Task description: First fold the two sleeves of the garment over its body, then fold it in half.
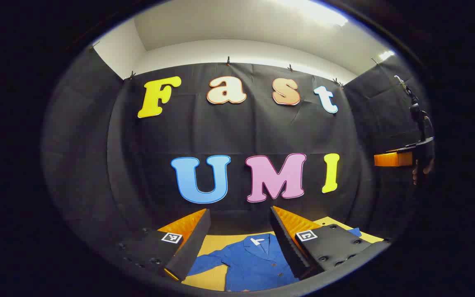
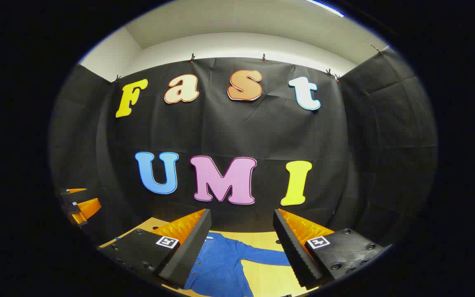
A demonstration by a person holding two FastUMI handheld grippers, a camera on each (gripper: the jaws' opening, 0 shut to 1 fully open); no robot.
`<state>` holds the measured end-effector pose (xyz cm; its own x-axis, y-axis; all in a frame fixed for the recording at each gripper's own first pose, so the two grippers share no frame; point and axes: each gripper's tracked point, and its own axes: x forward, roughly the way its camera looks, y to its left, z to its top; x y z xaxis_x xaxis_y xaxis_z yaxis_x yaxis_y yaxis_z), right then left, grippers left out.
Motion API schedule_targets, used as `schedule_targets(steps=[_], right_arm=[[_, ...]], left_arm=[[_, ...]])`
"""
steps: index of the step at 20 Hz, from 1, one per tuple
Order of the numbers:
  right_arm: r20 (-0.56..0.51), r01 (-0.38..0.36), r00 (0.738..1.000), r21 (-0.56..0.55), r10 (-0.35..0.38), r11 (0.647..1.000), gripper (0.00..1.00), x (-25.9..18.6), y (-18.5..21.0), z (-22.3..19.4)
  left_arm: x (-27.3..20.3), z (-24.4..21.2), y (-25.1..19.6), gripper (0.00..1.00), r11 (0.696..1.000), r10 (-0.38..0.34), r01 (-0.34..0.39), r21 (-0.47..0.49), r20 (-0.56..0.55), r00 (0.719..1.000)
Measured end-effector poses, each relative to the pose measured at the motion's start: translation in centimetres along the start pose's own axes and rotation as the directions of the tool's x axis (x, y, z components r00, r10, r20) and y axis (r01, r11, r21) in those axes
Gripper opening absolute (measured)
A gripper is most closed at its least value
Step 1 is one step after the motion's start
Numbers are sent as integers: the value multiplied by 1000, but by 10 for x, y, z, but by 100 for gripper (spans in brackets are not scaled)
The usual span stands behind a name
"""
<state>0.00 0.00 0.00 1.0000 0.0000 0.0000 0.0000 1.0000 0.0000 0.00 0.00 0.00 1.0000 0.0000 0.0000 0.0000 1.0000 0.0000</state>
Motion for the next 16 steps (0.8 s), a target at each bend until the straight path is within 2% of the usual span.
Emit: schedule_targets(steps=[5, 16], right_arm=[[-17, -19, 1000, -10, 19, 1000, 96, 15, 16, 9], [-29, -62, 998, -29, 61, 998, 96, 28, 27, 20]], left_arm=[[-1, -12, 31, 83, 998, 39, -41, -50, -25, 999], [-3, -11, 45, 83, 993, 76, -78, -88, -23, 997]])
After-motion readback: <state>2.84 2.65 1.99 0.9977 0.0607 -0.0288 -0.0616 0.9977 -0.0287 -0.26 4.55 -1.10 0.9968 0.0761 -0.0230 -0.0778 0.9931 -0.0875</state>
